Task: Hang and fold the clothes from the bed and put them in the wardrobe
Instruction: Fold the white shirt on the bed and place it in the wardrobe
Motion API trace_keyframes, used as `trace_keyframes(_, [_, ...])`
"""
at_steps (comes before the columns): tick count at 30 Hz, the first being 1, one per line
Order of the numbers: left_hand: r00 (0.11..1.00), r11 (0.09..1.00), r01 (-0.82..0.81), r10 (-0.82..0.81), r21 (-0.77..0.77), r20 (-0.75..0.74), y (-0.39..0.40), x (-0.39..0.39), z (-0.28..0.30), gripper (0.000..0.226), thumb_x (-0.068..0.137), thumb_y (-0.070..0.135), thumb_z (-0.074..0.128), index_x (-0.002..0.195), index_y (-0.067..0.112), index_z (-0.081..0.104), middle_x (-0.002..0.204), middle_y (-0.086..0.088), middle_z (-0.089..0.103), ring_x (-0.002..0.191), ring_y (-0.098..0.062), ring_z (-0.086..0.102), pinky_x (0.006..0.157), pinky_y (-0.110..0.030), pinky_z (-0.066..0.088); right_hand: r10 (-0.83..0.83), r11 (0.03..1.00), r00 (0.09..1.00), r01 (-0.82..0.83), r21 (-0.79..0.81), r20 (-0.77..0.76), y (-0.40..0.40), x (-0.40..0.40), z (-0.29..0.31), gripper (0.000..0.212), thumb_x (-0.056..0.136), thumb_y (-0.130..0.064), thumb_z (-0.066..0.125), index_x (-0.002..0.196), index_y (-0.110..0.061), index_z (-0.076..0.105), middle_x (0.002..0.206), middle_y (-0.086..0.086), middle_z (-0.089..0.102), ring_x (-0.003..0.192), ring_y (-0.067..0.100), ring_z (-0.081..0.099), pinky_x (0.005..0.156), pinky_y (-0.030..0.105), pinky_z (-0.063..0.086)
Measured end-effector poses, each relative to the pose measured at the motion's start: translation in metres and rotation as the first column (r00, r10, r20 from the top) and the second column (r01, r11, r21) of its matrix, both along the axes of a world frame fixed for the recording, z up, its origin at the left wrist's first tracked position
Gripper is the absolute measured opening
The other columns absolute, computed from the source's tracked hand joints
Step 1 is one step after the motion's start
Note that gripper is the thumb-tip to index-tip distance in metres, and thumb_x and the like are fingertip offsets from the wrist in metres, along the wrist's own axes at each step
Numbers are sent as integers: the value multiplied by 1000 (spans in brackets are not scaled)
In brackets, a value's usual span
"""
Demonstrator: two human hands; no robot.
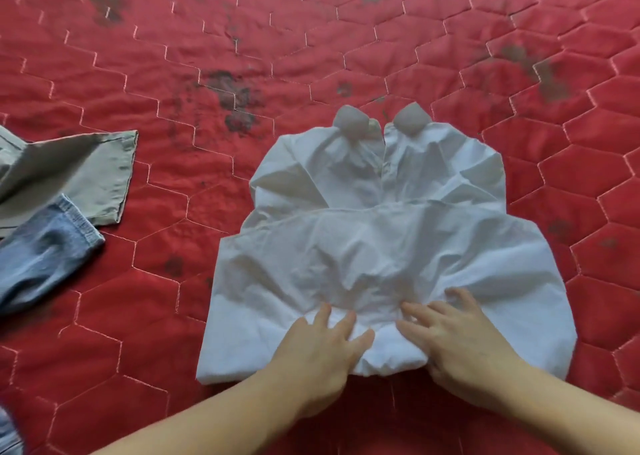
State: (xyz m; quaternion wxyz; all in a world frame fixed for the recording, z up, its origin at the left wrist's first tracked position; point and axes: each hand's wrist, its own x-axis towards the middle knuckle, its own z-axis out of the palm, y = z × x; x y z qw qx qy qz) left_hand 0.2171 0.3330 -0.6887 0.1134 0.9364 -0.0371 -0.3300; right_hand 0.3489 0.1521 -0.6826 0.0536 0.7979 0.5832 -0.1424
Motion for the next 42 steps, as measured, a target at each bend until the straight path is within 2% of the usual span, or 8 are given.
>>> trace_keyframes(6, [971, 964, -46, 104, -260, 215, 36, 7, 0, 53, 89, 64, 40, 120, 27, 61, 117, -3, 61, 108, -26, 54, 92, -38, 42, 16, 884, 906, -210, -417, -422, 19, 4, 13, 61, 71, -73, 44, 115, -30, 47, 119, -3, 48, 104, 24, 53, 88, 37, 38])
trace_keyframes(11, [844, 947, -319, 300, -33, 443, 108, 26, -25, 39, 88, 40, 51, 119, 23, 66, 125, -5, 62, 117, -32, 56, 99, -46, 39, -243, 963, 848, 268, -16, -470, 100, 35, -5, 17, 86, -40, 60, 83, -24, 65, 83, -5, 69, 82, 18, 64, 70, 29, 47])
trace_keyframes(14, [899, 967, -248, 204, 65, 387, 119, 12, -45, 55, 88, 53, 38, 135, 30, 55, 143, -5, 51, 134, -32, 46, 109, -59, 29, -478, 718, 617, 685, 127, -626, 175, 55, -21, 18, 86, -33, 62, 89, -17, 69, 84, -1, 69, 83, 19, 65, 76, 30, 49])
trace_keyframes(20, [815, 949, -315, 261, 19, 518, 117, 2, -75, 62, 87, 56, 39, 144, 31, 43, 153, -3, 38, 141, -31, 35, 111, -65, 21, -481, 815, 666, 579, -11, -571, 285, 74, -41, 38, 83, -45, 61, 64, -13, 55, 58, -1, 56, 57, 17, 55, 45, 27, 36])
trace_keyframes(25, [719, 918, -393, 345, -57, 603, 119, -2, -84, 64, 85, 54, 44, 145, 32, 41, 157, -1, 28, 144, -27, 28, 115, -59, 15, -558, 588, 195, 779, -218, -807, 329, 93, -59, 10, 83, -23, 70, 84, -14, 70, 73, 0, 58, 67, 18, 56, 60, 23, 50])
trace_keyframes(33, [727, 898, -436, 392, -62, 564, 119, -1, -83, 66, 83, 55, 42, 145, 34, 38, 155, -3, 33, 143, -30, 30, 113, -60, 15, -489, 618, 599, 751, 232, -634, 311, 79, -52, 28, 89, -44, 59, 86, -17, 64, 81, -2, 60, 79, 17, 58, 74, 32, 45])
trace_keyframes(37, [746, 885, -465, 412, -33, 523, 116, 1, -76, 67, 82, 56, 39, 144, 32, 42, 153, -4, 38, 142, -30, 31, 114, -61, 14, -225, 800, 948, 311, 514, -224, 209, 100, -32, 35, 82, -26, 63, 115, -16, 64, 117, 7, 57, 102, 30, 57, 82, 42, 44])
trace_keyframes(42, [745, 888, -459, 402, -28, 533, 109, 41, -50, 53, 69, 46, 50, 120, 32, 55, 124, -8, 60, 122, -33, 51, 107, -62, 22, -597, 769, 799, 593, 239, -63, 145, 179, -17, 71, 80, -20, 62, 146, -23, 35, 156, 5, 26, 142, 25, 25, 109, 45, 22])
